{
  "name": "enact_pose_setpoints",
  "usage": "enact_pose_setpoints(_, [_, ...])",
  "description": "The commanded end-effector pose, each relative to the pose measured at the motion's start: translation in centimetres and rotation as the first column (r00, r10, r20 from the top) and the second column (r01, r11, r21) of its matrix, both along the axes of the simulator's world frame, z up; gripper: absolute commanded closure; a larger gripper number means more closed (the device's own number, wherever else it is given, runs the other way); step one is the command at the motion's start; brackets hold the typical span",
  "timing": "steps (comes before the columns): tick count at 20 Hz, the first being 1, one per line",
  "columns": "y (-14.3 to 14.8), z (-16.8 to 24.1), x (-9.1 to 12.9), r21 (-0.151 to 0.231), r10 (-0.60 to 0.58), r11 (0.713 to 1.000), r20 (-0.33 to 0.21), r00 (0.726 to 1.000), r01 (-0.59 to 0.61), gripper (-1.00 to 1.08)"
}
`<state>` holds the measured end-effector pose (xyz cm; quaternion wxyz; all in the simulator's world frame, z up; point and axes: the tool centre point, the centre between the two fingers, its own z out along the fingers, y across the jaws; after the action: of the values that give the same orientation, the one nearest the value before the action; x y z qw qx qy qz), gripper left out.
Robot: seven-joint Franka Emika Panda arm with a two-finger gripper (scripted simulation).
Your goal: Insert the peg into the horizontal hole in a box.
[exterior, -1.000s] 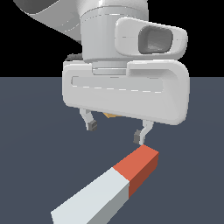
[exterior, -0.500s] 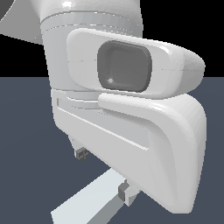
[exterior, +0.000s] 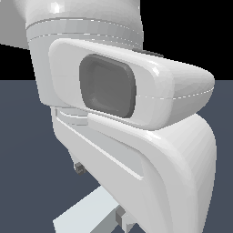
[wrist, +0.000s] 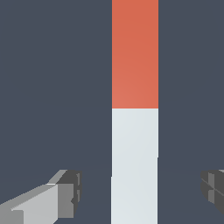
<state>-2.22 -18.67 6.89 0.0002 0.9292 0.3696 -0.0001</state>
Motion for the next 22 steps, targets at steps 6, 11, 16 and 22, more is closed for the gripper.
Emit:
enact_pose_setpoints(6, [0.0, -2.8, -0.1, 0.001, -0.002, 1.0, 0.0, 1.0, 0.002, -0.92])
enact_pose_setpoints(11, [0.0, -4.7, -0.1, 0.001, -0.003, 1.0, 0.0, 1.0, 0.003, -0.92])
enact_pose_setpoints(16, [0.0, -4.9, -0.1, 0.001, -0.003, 1.0, 0.0, 1.0, 0.003, 1.08])
enact_pose_setpoints(22, [0.0, -4.9, -0.1, 0.001, -0.003, 1.0, 0.0, 1.0, 0.003, 1.08])
